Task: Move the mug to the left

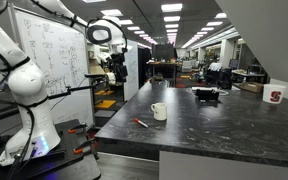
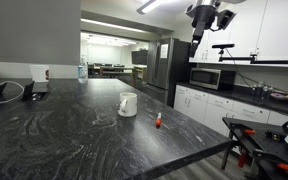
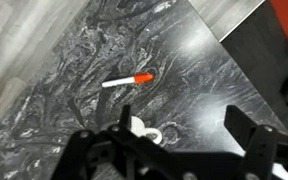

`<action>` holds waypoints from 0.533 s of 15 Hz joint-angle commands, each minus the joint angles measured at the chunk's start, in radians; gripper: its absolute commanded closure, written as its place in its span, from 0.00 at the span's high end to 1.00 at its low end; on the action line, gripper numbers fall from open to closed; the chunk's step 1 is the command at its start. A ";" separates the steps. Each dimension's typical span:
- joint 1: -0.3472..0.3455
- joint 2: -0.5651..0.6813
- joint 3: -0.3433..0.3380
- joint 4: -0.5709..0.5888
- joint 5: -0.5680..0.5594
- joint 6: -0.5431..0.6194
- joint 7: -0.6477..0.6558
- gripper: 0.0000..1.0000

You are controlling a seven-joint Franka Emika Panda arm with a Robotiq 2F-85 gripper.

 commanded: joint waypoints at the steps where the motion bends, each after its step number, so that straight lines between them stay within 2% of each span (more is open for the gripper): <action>1: 0.014 0.284 -0.023 0.216 0.029 -0.001 -0.107 1.00; 4: -0.004 0.535 -0.002 0.425 0.109 0.039 -0.133 1.00; 8: -0.039 0.820 0.040 0.695 0.100 0.111 0.041 1.00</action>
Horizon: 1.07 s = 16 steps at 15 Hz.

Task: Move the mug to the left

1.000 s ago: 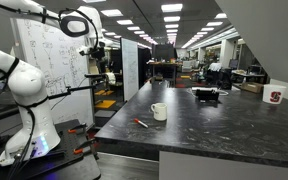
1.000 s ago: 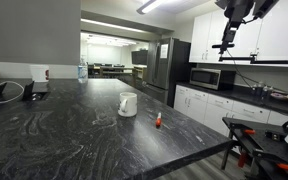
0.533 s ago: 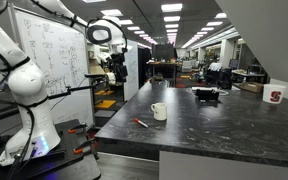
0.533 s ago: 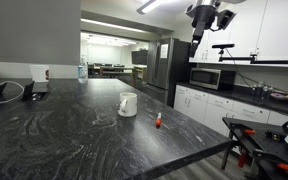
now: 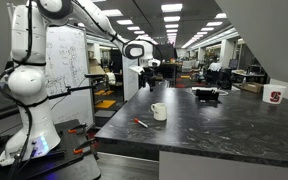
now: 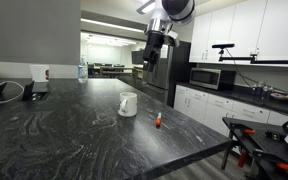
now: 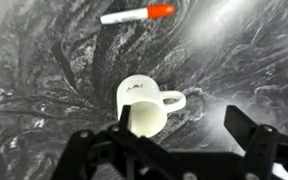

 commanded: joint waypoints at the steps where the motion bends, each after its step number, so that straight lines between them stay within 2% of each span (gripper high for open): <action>1: -0.035 0.215 0.037 0.240 -0.001 -0.007 0.137 1.00; 5: -0.034 0.400 0.046 0.442 -0.027 -0.055 0.265 1.00; 11: -0.026 0.539 0.054 0.593 -0.042 -0.128 0.370 0.99; 13: -0.026 0.561 0.052 0.615 -0.046 -0.144 0.386 0.94; 14: -0.027 0.569 0.052 0.621 -0.049 -0.154 0.387 0.84; 15: -0.030 0.577 0.054 0.629 -0.048 -0.164 0.387 0.84; 16: -0.032 0.584 0.055 0.633 -0.049 -0.170 0.386 0.79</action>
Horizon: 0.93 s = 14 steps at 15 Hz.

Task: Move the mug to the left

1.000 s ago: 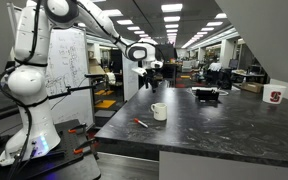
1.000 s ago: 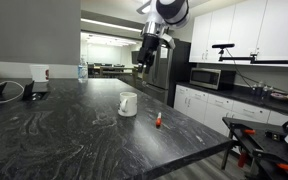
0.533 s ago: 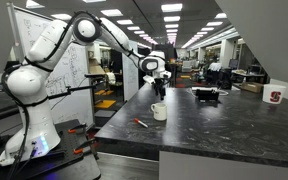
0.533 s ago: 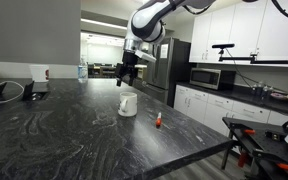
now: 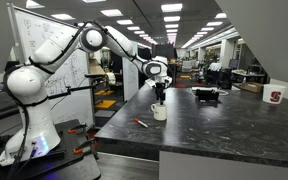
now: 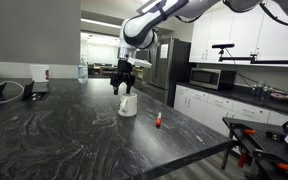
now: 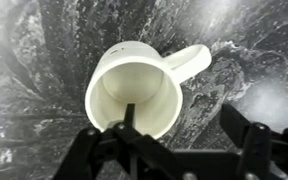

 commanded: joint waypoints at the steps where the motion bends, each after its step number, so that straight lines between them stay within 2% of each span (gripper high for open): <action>1: -0.008 0.035 0.005 0.053 -0.022 -0.059 0.035 0.67; 2: -0.010 0.042 0.007 0.058 -0.020 -0.064 0.030 0.61; 4: -0.009 0.052 0.005 0.060 -0.024 -0.065 0.031 0.40; 5: -0.011 0.056 0.006 0.062 -0.024 -0.065 0.029 0.34; 6: -0.009 0.058 0.003 0.061 -0.027 -0.065 0.031 0.20; 8: -0.005 0.059 0.001 0.058 -0.034 -0.062 0.030 0.05; 10: 0.008 0.054 -0.012 0.052 -0.060 -0.043 0.033 0.00; 14: 0.028 0.020 -0.026 0.015 -0.129 -0.039 0.050 0.02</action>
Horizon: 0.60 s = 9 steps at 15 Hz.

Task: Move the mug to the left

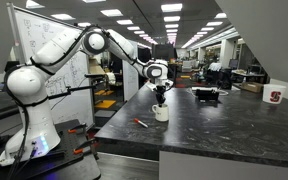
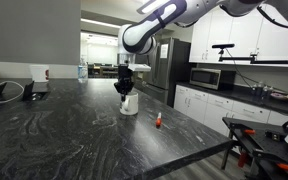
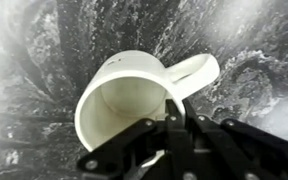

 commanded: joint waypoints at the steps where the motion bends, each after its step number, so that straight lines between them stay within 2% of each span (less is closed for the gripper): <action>1: 0.030 -0.050 -0.016 -0.044 -0.057 -0.007 0.041 0.02; 9: 0.080 -0.278 0.097 -0.297 -0.043 0.029 -0.039 0.02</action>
